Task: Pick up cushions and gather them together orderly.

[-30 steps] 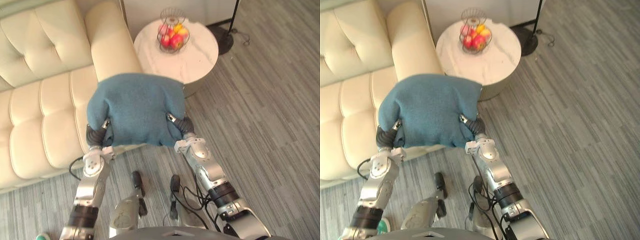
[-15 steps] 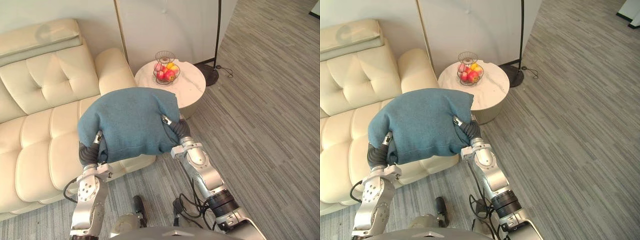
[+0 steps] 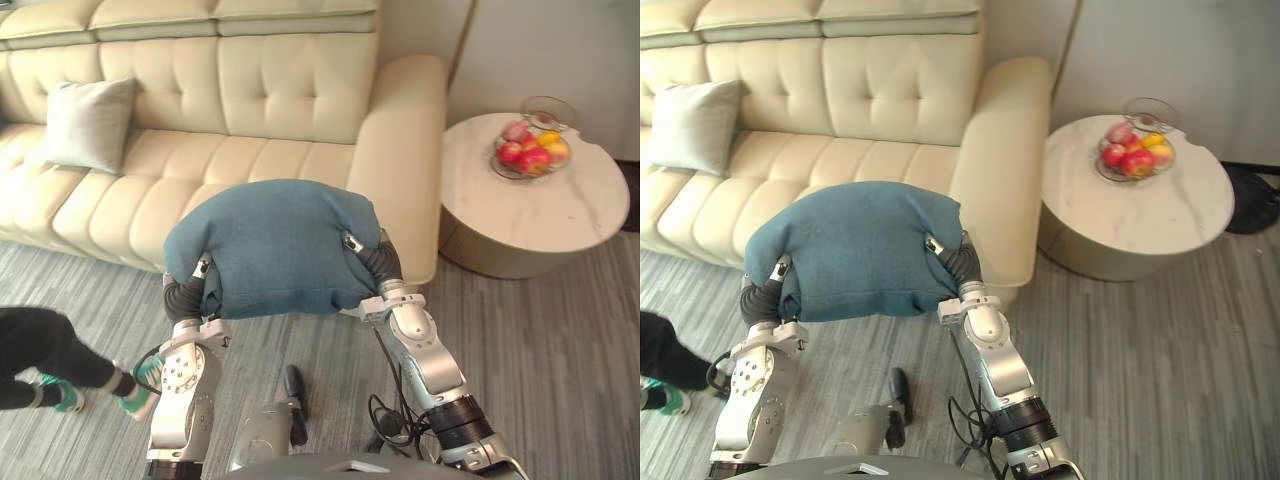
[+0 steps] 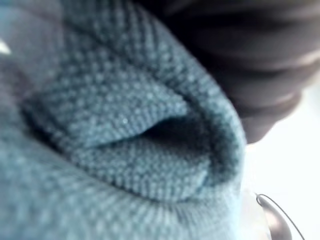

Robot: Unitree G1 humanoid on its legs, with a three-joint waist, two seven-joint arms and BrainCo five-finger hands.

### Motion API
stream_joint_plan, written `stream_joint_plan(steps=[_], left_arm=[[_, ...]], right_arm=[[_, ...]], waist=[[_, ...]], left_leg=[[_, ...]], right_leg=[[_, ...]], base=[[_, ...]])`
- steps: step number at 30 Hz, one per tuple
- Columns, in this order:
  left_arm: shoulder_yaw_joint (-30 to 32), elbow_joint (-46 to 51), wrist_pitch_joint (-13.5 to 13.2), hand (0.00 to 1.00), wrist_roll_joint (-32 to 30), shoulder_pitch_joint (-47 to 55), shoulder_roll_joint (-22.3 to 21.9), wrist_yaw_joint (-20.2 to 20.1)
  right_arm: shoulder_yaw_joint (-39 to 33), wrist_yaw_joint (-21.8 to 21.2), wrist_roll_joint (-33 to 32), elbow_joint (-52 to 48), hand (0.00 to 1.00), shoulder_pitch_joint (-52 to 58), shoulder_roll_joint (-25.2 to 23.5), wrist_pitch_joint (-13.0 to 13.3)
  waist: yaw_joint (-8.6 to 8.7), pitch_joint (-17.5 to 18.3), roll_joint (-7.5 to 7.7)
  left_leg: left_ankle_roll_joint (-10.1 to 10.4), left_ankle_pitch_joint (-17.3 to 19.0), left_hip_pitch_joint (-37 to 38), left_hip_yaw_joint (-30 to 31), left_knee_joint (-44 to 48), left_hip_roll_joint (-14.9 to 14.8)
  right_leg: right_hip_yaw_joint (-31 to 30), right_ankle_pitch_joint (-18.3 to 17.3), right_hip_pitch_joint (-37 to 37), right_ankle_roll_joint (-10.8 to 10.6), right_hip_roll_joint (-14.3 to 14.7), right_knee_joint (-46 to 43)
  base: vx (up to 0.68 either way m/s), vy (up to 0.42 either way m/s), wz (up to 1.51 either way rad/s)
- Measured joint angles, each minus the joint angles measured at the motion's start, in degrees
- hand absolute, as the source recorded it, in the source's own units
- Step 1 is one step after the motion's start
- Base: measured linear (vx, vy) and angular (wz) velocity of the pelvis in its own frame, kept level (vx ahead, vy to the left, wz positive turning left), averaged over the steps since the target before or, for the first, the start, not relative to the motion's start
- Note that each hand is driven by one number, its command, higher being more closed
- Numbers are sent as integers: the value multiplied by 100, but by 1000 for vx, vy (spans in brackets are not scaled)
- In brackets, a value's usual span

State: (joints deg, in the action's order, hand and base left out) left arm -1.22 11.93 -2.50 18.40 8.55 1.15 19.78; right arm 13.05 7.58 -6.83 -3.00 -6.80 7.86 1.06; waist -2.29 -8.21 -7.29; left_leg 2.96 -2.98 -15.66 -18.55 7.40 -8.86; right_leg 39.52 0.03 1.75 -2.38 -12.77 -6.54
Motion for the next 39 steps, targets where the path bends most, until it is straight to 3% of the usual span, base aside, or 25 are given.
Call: stream_joint_plan(steps=[2, 3, 5, 6, 7, 9, 11, 12, 13, 14, 15, 16, 17, 19, 21, 23, 25, 27, 28, 29, 31, 32, 33, 36, 39], left_arm=[[-2, -164, 0, 100, -4, -287, -16, -18], [-4, -182, 0, 100, -4, -318, -15, -19], [19, -364, 0, 100, -1, -512, 95, -51], [20, -364, 0, 100, 0, -515, 117, -51], [23, -364, -2, 100, 1, -512, 113, -60], [70, -364, -18, 100, 0, -474, 85, -66], [114, -364, -50, 100, -4, -443, 105, -111], [123, -363, -59, 100, -5, -402, 114, -149], [115, -363, -59, 100, -5, -373, 108, -159], [98, -373, -58, 100, -4, -278, 110, -174], [82, -380, -41, 100, -5, -242, 121, -174], [94, -380, -40, 100, -6, -218, 134, -175], [96, -379, -38, 100, -13, -117, 154, -210], [103, -380, -36, 100, -27, -87, 155, -289], [119, -379, -36, 100, -67, -97, 161, -370], [122, -379, -34, 100, -76, -166, 169, -394], [116, -379, -33, 100, -100, -245, 179, -400], [103, -379, -34, 100, -101, -292, 177, -437], [51, -392, -34, 100, -101, -364, 138, -447], [36, -412, -35, 100, -96, -384, 82, -444], [38, -465, -35, 100, -55, -442, 58, -446], [45, -492, -35, 100, -38, -396, 40, -448], [68, -494, -43, 100, 23, -312, 30, -467], [109, -464, -114, 100, 244, -89, -1, -511], [88, -245, -115, 100, 294, 196, -70, -507]], right_arm=[[-153, 2, 0, 1, 100, 13, 2, 0], [-170, 4, 0, 1, 100, 22, -2, 0], [-258, 9, 11, -13, 100, 82, -109, 1], [-258, 8, 23, -32, 100, 87, -150, 3], [-265, 5, 46, -31, 100, 94, -225, 3], [-262, 1, 46, -15, 100, 135, -312, -2], [-251, -72, -74, 20, 100, 230, -418, -2], [-254, -124, -273, 175, 100, 234, -449, -1], [-256, -124, -306, 241, 100, 237, -453, -2], [-262, -139, -415, 402, 100, 261, -515, -5], [-261, -152, -513, 398, 100, 357, -533, -5], [-262, -169, -536, 398, 100, 410, -539, -5], [-257, -236, -698, 397, 100, 494, -555, -4], [-254, -249, -775, 392, 100, 491, -560, 2], [-253, -261, -947, 390, 100, 492, -555, 5], [-246, -265, -1102, 388, 100, 491, -551, 6], [-244, -271, -1210, 323, 100, 474, -514, 37], [-250, -290, -1317, 226, 100, 477, -462, 56], [-253, -309, -1330, 161, 100, 450, -352, 121], [-252, -310, -1349, 160, 100, 403, -267, 125], [-249, -310, -1379, 161, 100, 376, -197, 124], [-206, -311, -1379, 150, 100, 389, -148, 123], [-174, -318, -1378, 129, 100, 393, -129, 124], [-83, -324, -1370, -289, 100, 614, -132, 122], [-5, -321, -1370, -751, 100, 918, -139, 124]], waist=[[38, 32, -60], [70, 43, -82], [92, 64, 333], [92, 69, 387], [37, 72, 414], [-90, 75, 404], [-93, 78, 409], [-93, 76, 412], [-74, 74, 412], [47, 47, 422], [105, 6, 453], [124, -32, 490], [222, -50, 569], [323, -67, 625], [402, -74, 613], [469, -77, 608], [617, -60, 632], [731, -53, 640], [778, -71, 576], [730, -79, 432], [706, -86, 382], [709, -92, 371], [696, -96, 375], [472, -95, 324], [381, -114, 320]], left_leg=[[18, -6, 113, -608, 11, -545], [76, -144, 170, -818, -14, -668], [-242, -67, 111, -904, 178, -127], [-305, 59, 22, -863, 378, -46], [-418, 570, -273, -797, 1092, 12], [-564, 1036, -416, -816, 1631, 84], [-714, 1200, -418, -820, 1687, 276], [-856, 1232, -341, -839, 1579, 429], [-950, 1229, -294, -835, 1537, 472], [-1048, 1281, -144, -717, 1439, 520], [-1059, 1267, 54, -639, 1283, 580], [-1067, 1261, 219, -624, 1149, 639], [-1096, 1259, 598, -622, 811, 817], [-1069, 1275, 899, -640, 478, 1049], [-1037, 1292, 1141, -687, 174, 1182], [-908, 1310, 1490, -665, -153, 1285], [-822, 1388, 1750, -521, -237, 1453], [-697, 1525, 1908, -380, -191, 1584], [-566, 1809, 1893, -310, 188, 1554], [-402, 1919, 1793, -337, 536, 1369], [-85, 1894, 1590, -362, 1371, 1133], [243, 1637, 1428, -419, 2386, 899], [344, 1332, 1267, -482, 3132, 696], [131, 1451, 841, -553, 4649, 26], [-75, 1703, 371, -548, 4748, -762]], right_leg=[[164, 17, -34, -309, -233, -204], [217, 20, -89, -414, -285, -244], [230, 233, -254, -555, -798, -122], [231, 291, -305, -564, -879, -42], [209, 378, -400, -633, -1068, -33], [115, 417, -338, -646, -1366, -352], [-124, 625, -71, -453, -1736, -981], [-508, 960, 389, 275, -1989, -1662], [-762, 1062, 558, 527, -2023, -1877], [-1930, 347, 1054, 378, -1644, -2819], [-2465, -304, 1254, 121, -1204, -3313], [-2623, -549, 1329, 71, -969, -3511], [-2588, -1013, 1474, 77, -535, -3591], [-2284, -1254, 1720, 166, -217, -3312], [-1885, -1190, 1990, 188, 229, -2494], [-1416, -679, 2051, 209, 656, -1320], [-1376, -127, 2042, 325, 841, -597], [-1391, 330, 1990, 639, 896, -304], [-1396, 760, 1902, 1168, 873, -299], [-1347, 679, 1868, 1173, 927, -376], [-1318, 478, 1661, 1157, 970, -361], [-1376, 319, 1264, 1043, 1035, -252], [-1549, 244, 1010, 986, 1088, -134], [-2197, -30, 554, 884, 1252, -33], [-2947, -212, 221, 646, 1202, -33]], base=[[27, 320, 52], [76, 383, 62], [117, 403, 70], [138, 466, 51], [107, 389, 35], [100, 398, 18], [112, 386, 17], [116, 263, 5], [231, 400, 12], [225, 261, 21], [189, 202, 25], [174, 139, 21], [138, 95, 11], [208, 112, 7], [224, 77, -3], [361, 52, 0], [408, 15, 33], [443, -26, 54], [502, -48, 32], [595, -48, 28], [490, -24, 4], [465, 6, -14], [438, 22, -36], [370, 90, -97], [310, 226, -122]])
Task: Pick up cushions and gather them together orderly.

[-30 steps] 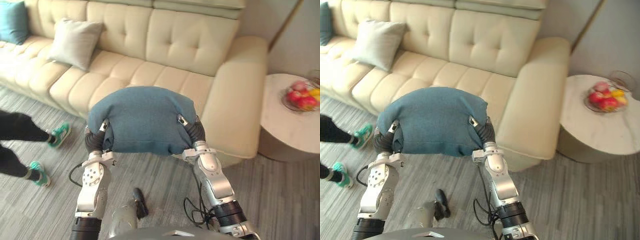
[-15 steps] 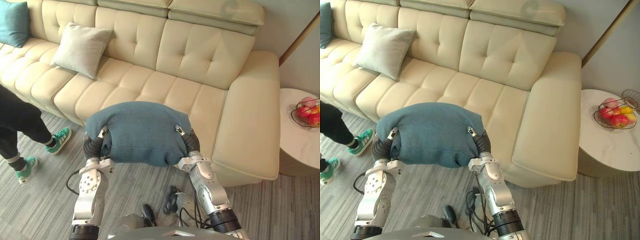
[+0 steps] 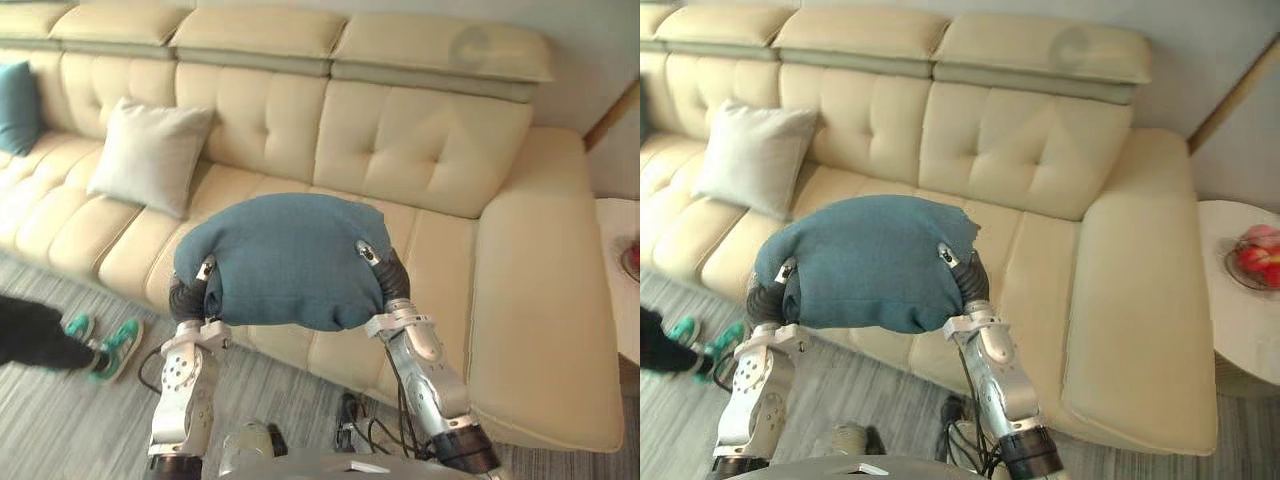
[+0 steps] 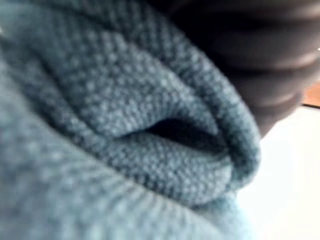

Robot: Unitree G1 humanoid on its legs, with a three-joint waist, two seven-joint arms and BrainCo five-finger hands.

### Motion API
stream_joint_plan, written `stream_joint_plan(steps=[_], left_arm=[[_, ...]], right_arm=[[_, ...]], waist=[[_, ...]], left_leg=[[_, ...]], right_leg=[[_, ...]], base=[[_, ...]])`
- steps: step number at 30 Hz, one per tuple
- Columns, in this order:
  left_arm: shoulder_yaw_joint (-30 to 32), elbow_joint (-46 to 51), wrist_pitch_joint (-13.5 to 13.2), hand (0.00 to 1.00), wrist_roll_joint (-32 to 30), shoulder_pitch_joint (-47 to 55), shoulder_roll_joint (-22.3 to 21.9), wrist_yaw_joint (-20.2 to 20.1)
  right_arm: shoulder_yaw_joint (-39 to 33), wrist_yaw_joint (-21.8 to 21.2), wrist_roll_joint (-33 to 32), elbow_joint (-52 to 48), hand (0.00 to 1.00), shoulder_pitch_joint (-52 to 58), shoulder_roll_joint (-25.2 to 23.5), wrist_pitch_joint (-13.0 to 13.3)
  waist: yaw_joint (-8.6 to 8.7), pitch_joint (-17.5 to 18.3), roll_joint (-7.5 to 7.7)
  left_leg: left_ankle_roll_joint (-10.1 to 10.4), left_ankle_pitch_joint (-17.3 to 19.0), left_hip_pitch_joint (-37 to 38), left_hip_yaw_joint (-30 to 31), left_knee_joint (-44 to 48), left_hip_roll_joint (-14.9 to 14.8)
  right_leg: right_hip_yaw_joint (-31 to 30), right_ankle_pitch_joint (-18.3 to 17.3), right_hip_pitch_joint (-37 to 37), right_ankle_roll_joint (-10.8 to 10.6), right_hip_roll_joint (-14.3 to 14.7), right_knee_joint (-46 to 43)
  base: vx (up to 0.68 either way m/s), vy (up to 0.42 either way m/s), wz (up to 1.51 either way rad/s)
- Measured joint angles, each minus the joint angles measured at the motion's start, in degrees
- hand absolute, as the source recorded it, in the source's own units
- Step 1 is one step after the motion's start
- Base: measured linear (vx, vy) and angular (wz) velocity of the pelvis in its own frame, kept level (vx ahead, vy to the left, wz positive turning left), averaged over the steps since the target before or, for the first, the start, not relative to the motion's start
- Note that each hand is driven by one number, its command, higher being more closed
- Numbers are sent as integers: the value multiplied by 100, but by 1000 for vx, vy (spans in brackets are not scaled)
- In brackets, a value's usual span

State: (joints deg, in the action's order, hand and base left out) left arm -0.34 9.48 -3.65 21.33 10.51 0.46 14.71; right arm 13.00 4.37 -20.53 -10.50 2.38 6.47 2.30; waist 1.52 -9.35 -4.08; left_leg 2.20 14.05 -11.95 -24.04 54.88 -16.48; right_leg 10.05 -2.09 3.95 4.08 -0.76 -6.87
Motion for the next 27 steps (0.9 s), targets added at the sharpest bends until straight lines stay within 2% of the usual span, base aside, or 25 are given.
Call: stream_joint_plan(steps=[1, 3, 4, 5, 6, 7, 9, 11, 14, 17, 20, 22, 24, 27], left_arm=[[-15, 45, 0, 100, 0, 53, -42, 0], [-80, 83, 0, 100, -2, 66, -130, -4], [-119, 101, 0, 100, -4, 63, -206, -8], [-157, 165, -3, 100, -10, 65, -305, -3], [-180, 156, -17, 100, -15, -13, -343, -2], [-165, 138, 1, 100, -16, -54, -259, 8], [-124, 142, -8, 100, -16, -5, -176, 22], [-87, 156, -9, 100, -15, 162, -158, 61], [-92, 247, -9, 100, -21, 301, -109, 66], [-110, 247, -9, 100, -23, 418, -98, 62], [-124, 241, -6, 100, -22, 447, -90, 47], [-131, 205, 0, 100, -23, 447, -88, -6], [-171, 122, 2, 100, -27, 432, -91, -16], [-207, -8, 5, 100, -26, 426, -67, -15]], right_arm=[[-6, 0, 0, -17, 100, 11, 0, 1], [-70, 18, 0, -37, 100, 42, 5, 22], [-98, 63, 0, -82, 100, 126, 34, 36], [-96, 109, -1, -259, 100, 199, 117, 35], [-114, 110, 4, -256, 100, 183, 94, 59], [-120, 133, 4, -204, 100, 245, -45, 50], [-51, 131, 10, -189, 100, 259, -181, 19], [56, 118, 23, -170, 100, 275, -229, -3], [65, 96, 65, 50, 100, 263, -307, -2], [69, 86, 70, 220, 100, 258, -307, -3], [73, 83, 74, 275, 100, 252, -303, -3], [73, 83, 98, 305, 100, 249, -284, -3], [73, 84, 273, 370, 100, 234, -212, -2], [76, 84, 300, 637, 100, 102, -160, -1]], waist=[[-2, -5, 8], [7, -37, 2], [18, -15, -87], [-24, -24, -331], [16, -146, -369], [15, -158, -158], [-5, -195, 22], [-45, -196, 43], [4, -196, 73], [25, -194, 84], [99, -151, 184], [153, -107, 277], [209, -100, 289], [199, -97, 293]], left_leg=[[43, 32, -90, 6, -248, -98], [42, 26, -220, 66, -1339, -156], [31, -417, -85, 388, -3010, -10], [83, -1526, 6, 889, -4056, 18], [670, -1609, 12, 1264, -4032, 136], [689, -1439, 71, 1374, -4084, 416], [545, -1360, 134, 1118, -4065, 610], [456, -1301, 258, 989, -4063, 674], [445, -1269, 341, 869, -4217, 686], [448, -1266, 516, 638, -4421, 686], [496, -1231, 517, 383, -4521, 680], [467, -1225, 518, 295, -4526, 670], [465, -1213, 566, 259, -4551, 667], [469, -1207, 685, 157, -4624, 670]], right_leg=[[-136, -47, -20, -81, -90, -67], [-473, -122, 28, -418, -318, -352], [-663, -266, 166, -646, -434, -646], [-791, -418, 332, -867, -328, -873], [-1002, -645, 439, -1014, -416, -1074], [-1127, -593, 540, -988, -673, -1047], [-1237, -416, 506, -1069, -885, -885], [-1246, -179, 365, -1111, -926, -594], [-1337, 8, 279, -1243, -922, -152], [-1620, 167, 304, -1199, -879, 151], [-1944, 439, 460, -1151, -828, 395], [-2123, 659, 528, -1211, -780, 544], [-2186, 751, 554, -1217, -753, 569], [-2204, 774, 549, -1201, -742, 569]], base=[[226, 317, -108], [186, 351, -100], [193, 448, -102], [209, 582, -115], [177, 531, -85], [129, 388, -55], [105, 284, -33], [70, 208, -36], [8, 51, -34], [-27, -5, -62], [-15, 8, -61], [11, 0, -56], [5, -10, -30], [-21, -7, -24]])
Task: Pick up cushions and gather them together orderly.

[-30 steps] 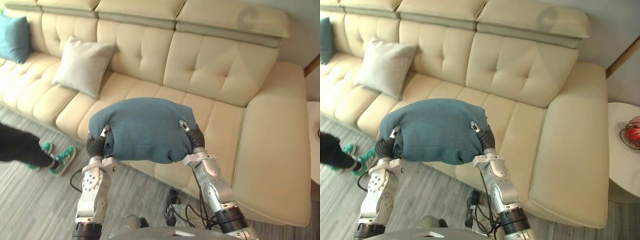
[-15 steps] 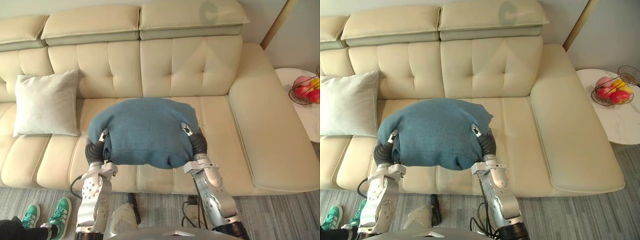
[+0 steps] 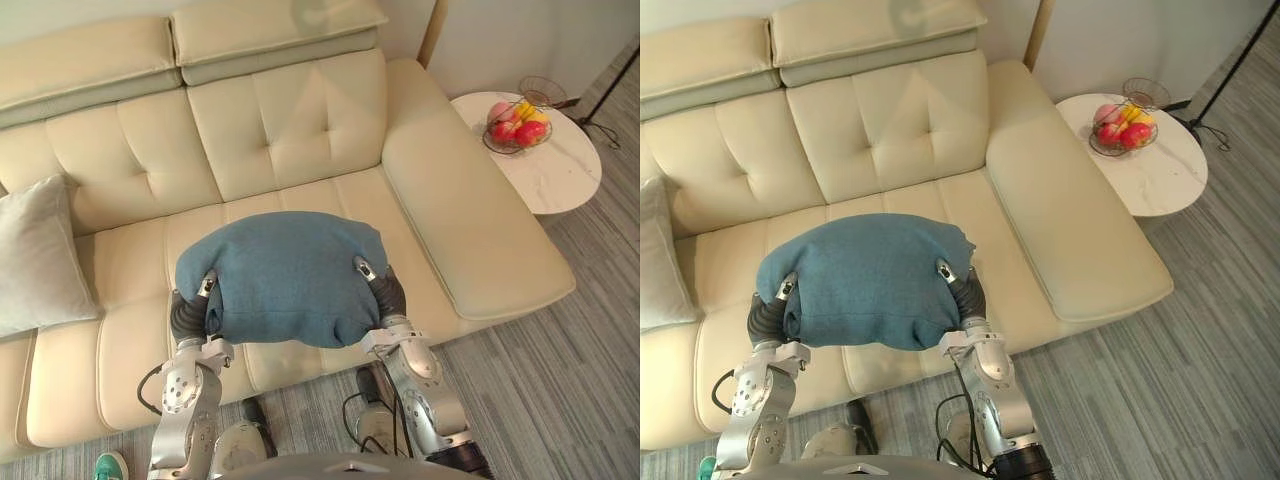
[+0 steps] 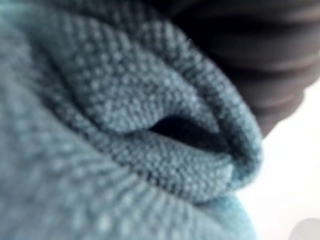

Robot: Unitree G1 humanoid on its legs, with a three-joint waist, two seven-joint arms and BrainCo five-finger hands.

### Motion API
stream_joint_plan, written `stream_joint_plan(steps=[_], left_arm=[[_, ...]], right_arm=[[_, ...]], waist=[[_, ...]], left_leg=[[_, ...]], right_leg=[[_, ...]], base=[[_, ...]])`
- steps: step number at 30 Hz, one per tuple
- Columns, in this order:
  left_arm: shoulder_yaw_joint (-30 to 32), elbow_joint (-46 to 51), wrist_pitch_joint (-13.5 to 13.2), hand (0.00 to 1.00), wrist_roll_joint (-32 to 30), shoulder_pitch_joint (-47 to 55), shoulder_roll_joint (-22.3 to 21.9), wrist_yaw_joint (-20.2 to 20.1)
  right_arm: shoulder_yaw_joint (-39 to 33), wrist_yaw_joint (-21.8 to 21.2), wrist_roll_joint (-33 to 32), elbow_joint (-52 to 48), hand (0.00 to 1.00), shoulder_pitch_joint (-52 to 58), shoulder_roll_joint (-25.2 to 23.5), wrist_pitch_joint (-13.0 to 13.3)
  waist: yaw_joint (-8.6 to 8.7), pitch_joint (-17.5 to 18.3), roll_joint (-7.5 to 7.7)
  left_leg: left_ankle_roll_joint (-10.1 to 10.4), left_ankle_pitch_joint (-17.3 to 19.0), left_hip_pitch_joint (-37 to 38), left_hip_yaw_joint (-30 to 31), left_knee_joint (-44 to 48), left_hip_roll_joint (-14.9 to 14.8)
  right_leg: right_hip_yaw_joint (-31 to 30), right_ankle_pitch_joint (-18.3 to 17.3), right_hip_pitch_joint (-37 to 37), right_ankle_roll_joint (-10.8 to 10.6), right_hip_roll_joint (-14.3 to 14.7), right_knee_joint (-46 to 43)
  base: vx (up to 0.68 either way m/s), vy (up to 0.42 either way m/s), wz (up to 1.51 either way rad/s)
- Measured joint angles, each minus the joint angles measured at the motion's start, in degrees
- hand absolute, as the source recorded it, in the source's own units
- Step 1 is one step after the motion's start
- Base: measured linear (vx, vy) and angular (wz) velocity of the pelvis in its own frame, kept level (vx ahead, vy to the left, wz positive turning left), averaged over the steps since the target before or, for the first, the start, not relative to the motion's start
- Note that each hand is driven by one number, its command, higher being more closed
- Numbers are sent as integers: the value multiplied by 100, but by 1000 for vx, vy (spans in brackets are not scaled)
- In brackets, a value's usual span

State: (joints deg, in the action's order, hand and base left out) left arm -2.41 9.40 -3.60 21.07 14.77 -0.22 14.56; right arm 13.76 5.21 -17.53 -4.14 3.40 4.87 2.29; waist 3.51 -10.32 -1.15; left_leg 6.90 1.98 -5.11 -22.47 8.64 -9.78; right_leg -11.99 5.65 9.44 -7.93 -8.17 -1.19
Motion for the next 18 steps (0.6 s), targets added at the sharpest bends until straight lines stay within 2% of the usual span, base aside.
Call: stream_joint_plan(steps=[5, 9, 12, 16, 17, 18], left_arm=[[14, -181, 1, 100, -2, -138, 167, 106], [28, -499, -5, 100, -58, -1104, 395, 597], [18, -685, -1, 100, -273, -1647, 480, 838], [5, -807, 0, 100, -473, -2941, 712, 1361], [5, -811, -2, 100, -589, -3283, 755, 1548], [2, -871, -3, 100, -724, -3811, 754, 1816]], right_arm=[[248, 57, 179, 373, 100, -406, 21, -1], [374, 457, 454, 509, 100, -1219, 19, 3], [412, 788, 680, 505, 100, -1450, -2, 7], [402, 1535, 1274, 504, 100, -2385, -83, 7], [396, 1798, 1551, 501, 100, -2660, -109, 7], [344, 2209, 1977, 496, 100, -3044, -121, 6]], waist=[[-53, 15, 4], [-135, 17, -4], [-137, 16, -9], [-268, 5, -35], [-293, -7, -57], [-302, -56, -141]], left_leg=[[20, -90, -9, 43, -225, 5], [8, -468, -550, 172, -412, 0], [22, -715, -606, 307, -712, 7], [23, -1006, -987, 416, -932, 15], [16, -1079, -1124, 461, -951, 22], [20, -1193, -1258, 565, -1009, 31]], right_leg=[[10, 22, 125, 40, 59, 19], [133, 210, 627, 86, 83, 61], [349, 251, 676, 69, 91, 69], [503, 268, 1112, 62, 100, -98], [534, 273, 1266, 60, 96, -171], [656, 266, 1380, 60, 82, -244]], base=[[-48, -24, -7], [-85, -52, 15], [-41, -24, 35], [-58, -11, 23], [-88, -15, 33], [-89, -10, 31]])
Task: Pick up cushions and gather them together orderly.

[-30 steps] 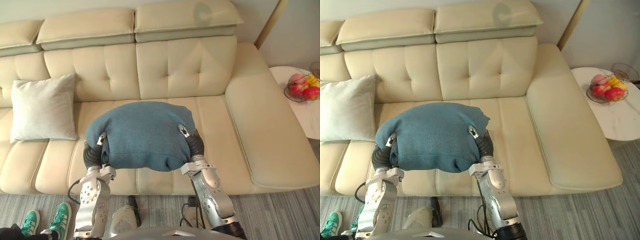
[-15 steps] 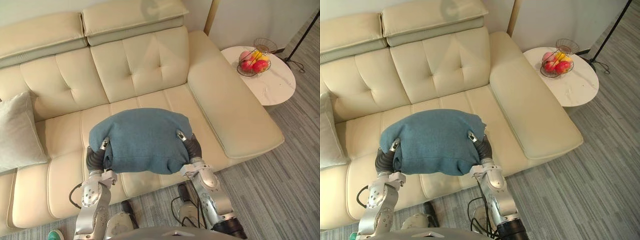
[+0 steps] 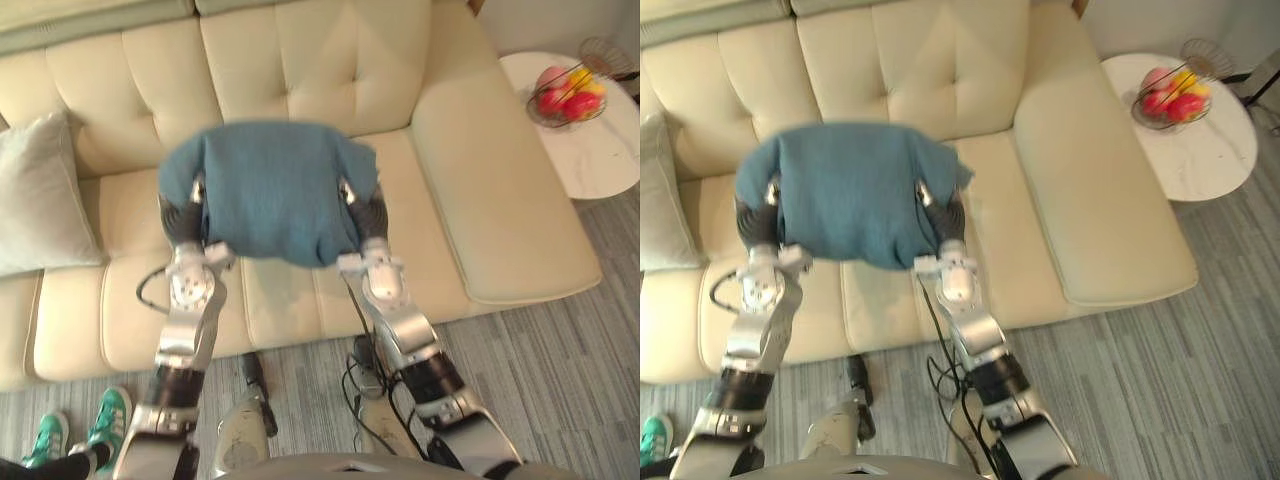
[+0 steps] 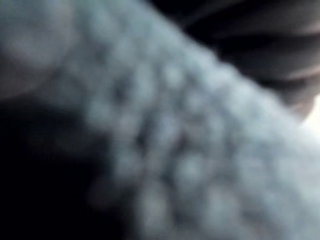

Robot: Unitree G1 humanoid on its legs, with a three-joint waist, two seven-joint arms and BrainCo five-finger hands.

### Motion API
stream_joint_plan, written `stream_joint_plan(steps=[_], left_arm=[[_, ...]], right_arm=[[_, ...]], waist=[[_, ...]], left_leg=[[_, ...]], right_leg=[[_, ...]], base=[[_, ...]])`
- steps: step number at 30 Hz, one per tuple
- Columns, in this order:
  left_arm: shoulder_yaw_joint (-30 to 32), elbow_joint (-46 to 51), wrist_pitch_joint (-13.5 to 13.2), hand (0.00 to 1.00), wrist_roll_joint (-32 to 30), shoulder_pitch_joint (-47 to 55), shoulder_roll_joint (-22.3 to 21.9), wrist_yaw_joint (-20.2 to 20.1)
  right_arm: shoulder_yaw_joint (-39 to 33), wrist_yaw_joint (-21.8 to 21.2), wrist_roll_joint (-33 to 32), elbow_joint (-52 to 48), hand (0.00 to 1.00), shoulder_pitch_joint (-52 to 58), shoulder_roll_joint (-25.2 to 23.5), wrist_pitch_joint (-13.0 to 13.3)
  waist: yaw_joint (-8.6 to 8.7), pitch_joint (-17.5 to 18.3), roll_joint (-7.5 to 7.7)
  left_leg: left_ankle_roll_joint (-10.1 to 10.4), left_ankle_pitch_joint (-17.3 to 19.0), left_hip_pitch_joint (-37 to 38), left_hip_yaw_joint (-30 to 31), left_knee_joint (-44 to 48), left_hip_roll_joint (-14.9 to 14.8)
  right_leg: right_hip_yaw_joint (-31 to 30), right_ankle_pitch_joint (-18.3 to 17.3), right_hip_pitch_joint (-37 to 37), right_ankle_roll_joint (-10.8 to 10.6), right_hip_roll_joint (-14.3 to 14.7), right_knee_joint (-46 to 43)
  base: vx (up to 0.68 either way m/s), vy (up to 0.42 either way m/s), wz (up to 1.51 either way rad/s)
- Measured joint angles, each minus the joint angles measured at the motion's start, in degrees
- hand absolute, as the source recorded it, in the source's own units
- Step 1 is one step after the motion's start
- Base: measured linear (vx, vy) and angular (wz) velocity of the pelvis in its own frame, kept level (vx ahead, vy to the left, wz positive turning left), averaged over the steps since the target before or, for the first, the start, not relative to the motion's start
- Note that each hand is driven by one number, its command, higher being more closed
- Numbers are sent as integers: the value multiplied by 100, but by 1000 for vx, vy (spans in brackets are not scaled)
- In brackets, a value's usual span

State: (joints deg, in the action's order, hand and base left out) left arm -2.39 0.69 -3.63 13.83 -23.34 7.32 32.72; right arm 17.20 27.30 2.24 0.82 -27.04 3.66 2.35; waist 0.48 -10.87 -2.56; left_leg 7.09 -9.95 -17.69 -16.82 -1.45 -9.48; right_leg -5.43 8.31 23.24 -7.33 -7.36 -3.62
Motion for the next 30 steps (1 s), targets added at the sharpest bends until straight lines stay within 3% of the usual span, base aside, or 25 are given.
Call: stream_joint_plan(steps=[2, 3, 11, 12, 13, 19, 22, 27, 30], left_arm=[[13, -99, -36, 100, -130, -584, 88, 233], [12, -154, -77, 100, -165, -1008, 168, 348], [83, -1045, -146, 100, -164, -3790, 385, 454], [90, -1120, -146, 0, -163, -3994, 387, 461], [85, -1282, -148, 0, -163, -4352, 397, 471], [62, -2345, -136, 0, -161, -5779, 519, 571], [132, -2888, 66, 0, -165, -6201, 679, 569], [293, -3540, 452, 0, -157, -6615, 961, 263], [348, -3544, 459, 0, -174, -6725, 1142, 121]], right_arm=[[-160, 340, 322, -31, 100, -551, -119, -2], [-288, 523, 539, -115, 100, -949, -125, -2], [-1430, 1137, 907, -187, 100, -3300, -93, -19], [-1513, 1203, 914, -160, 100, -3476, -88, -21], [-1643, 1305, 916, -6, 0, -3818, -31, -20], [-1854, 1679, 806, 924, 0, -5198, 535, -70], [-1852, 1789, 523, 1641, 0, -5786, 706, -126], [-1723, 1423, -55, 2788, 0, -6389, 1156, -259], [-1441, 1135, -73, 2920, 0, -6408, 1470, -271]], waist=[[-55, -31, -66], [-93, -92, -175], [-192, -202, -402], [-195, -203, -402], [-197, -204, -403], [-246, -218, -411], [-339, -280, -423], [-405, -592, -416], [-384, -857, -417]], left_leg=[[-4, -118, -134, 31, -79, 16], [28, -162, -221, 109, -175, 57], [-17, -627, -1220, 422, -304, 230], [-22, -661, -1326, 437, -306, 245], [-15, -743, -1511, 443, -308, 253], [62, -1079, -2425, 582, -308, 190], [121, -1198, -2781, 568, -308, 96], [67, -1338, -3317, 546, -307, 5], [-6, -1402, -3523, 507, -306, -5]], right_leg=[[15, -48, 228, -10, -3, -171], [82, -117, 374, -33, -30, -335], [335, -376, 1535, -133, -246, -1104], [356, -400, 1647, -127, -264, -1155], [416, -406, 1804, -125, -290, -1188], [760, -392, 2492, -108, -301, -1277], [895, -297, 2707, -45, -218, -1133], [944, -206, 3159, -7, -124, -1076], [944, -204, 3360, -7, -125, -1118]], base=[[-86, -15, 25], [-87, -23, 27], [-67, -39, 28], [-33, -27, 30], [-34, -23, 28], [-19, -30, 27], [-14, -46, 3], [-5, -36, -5], [20, -1, 1]])
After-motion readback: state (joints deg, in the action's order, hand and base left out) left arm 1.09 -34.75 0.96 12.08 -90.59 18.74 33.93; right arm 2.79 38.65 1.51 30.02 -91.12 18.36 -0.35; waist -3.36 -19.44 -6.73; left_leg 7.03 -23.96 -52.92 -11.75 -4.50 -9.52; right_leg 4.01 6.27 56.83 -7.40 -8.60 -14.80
